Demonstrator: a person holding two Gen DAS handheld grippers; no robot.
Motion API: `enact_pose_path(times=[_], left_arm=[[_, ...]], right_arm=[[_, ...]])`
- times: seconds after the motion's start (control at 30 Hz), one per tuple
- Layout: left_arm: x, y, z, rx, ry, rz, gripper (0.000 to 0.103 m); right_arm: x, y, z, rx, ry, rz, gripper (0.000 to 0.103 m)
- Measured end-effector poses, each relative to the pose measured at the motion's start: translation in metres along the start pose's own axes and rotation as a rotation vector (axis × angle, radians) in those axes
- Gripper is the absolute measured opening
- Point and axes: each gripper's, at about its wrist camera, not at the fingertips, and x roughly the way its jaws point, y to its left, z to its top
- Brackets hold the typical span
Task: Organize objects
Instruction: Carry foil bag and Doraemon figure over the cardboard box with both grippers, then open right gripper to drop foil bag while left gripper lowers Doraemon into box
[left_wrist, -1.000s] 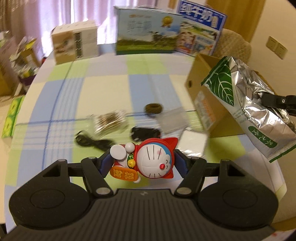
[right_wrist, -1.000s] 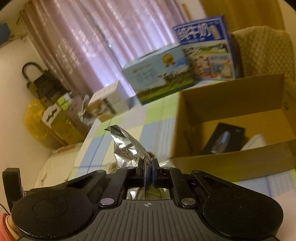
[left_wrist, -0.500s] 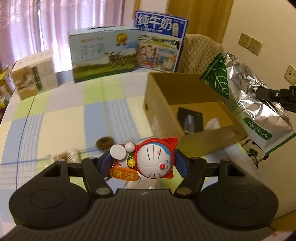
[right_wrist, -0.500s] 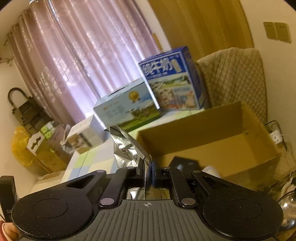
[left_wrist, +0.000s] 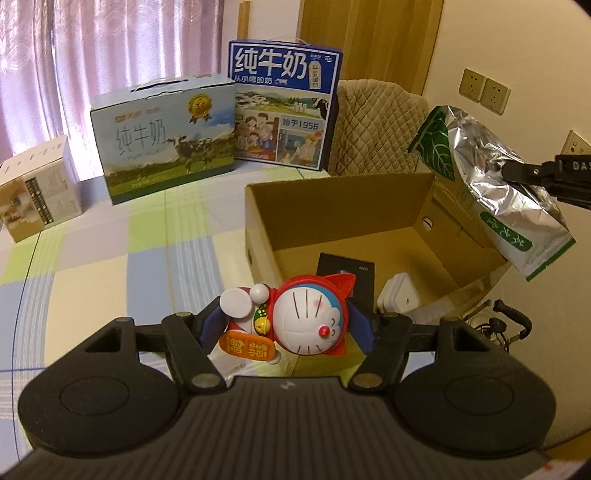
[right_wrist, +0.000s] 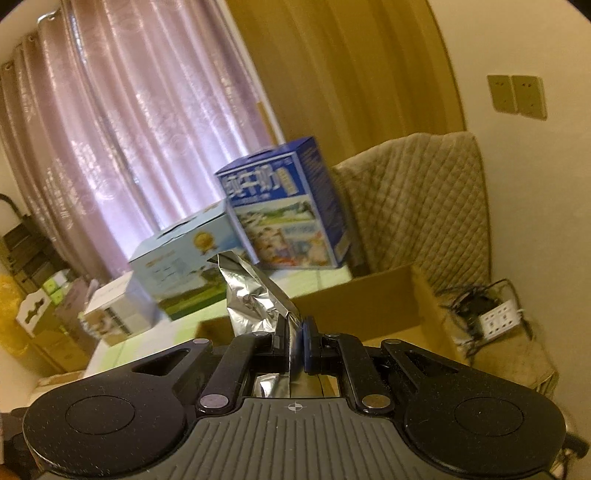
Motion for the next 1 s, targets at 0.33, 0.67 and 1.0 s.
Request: enact_pose_path(times=[0.33, 0.67, 1.0], left_arm=[[0.027, -0.022, 0.021, 0.003, 0.012, 0.007, 0.065], [0.053, -0.037, 0.032, 0.014, 0.039, 0.012, 0.065], [0.074, -0.049, 0.038, 0.037, 0.075, 0.001, 0.065]], right_arm=[[0.043, -0.042, 0.011, -0.019, 0.037, -0.08, 0.003], [0.083, -0.071, 0.006, -0.013, 0.073, -0.134, 0.003], [0.091, -0.081, -0.003, -0.026, 0.126, -0.123, 0.012]])
